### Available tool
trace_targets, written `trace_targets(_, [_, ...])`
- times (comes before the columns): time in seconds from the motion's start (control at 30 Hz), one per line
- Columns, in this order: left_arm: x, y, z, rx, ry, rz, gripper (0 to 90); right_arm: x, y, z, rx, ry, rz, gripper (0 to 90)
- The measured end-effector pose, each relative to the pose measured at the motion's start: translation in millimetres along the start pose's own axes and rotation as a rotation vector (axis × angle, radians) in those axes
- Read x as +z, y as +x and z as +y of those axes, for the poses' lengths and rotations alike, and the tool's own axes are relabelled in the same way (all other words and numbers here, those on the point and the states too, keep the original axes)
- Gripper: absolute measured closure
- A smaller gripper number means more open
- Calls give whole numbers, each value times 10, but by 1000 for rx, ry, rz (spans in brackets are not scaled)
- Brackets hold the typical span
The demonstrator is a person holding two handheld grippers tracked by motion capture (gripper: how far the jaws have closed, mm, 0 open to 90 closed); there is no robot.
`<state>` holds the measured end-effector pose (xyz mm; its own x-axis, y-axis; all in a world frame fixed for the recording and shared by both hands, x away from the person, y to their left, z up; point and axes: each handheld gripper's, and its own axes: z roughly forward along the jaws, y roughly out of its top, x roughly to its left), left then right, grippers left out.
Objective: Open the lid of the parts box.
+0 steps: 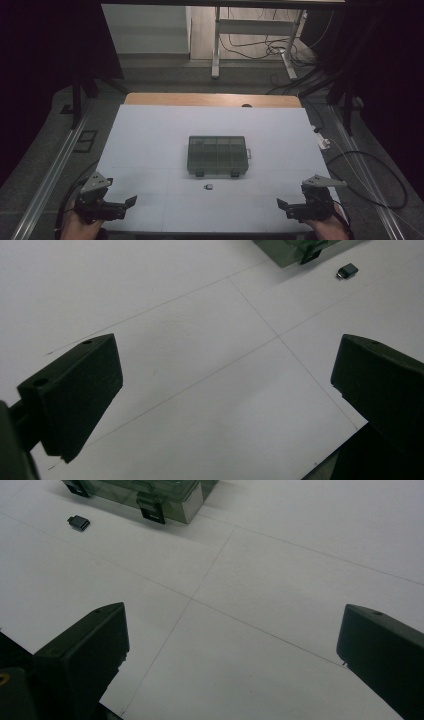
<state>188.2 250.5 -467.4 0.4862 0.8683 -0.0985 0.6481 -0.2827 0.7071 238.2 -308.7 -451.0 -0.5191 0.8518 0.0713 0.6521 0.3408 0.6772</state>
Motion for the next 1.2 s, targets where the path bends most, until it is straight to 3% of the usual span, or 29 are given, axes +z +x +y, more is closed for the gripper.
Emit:
trace_targets(0.1, [4,8,13,-4,-3,-10,2,3,3,4,-1,6,2,6])
trace_targets(0.2, [21,14,47,-24,-4,-48,0,6,9,11,-3,3,14,4])
trace_targets(0.7, [213,-1,213,-12,-15,-96,0,133,35,164,-65,-46,88,0])
trace_targets(1.03, [334,36,298,-12,-54,-147,0,250,12,261,-51,-36,110,0])
trace_targets(1.2, [387,43,339,2,-62,-162,0,285,20,307,-43,-59,123,0])
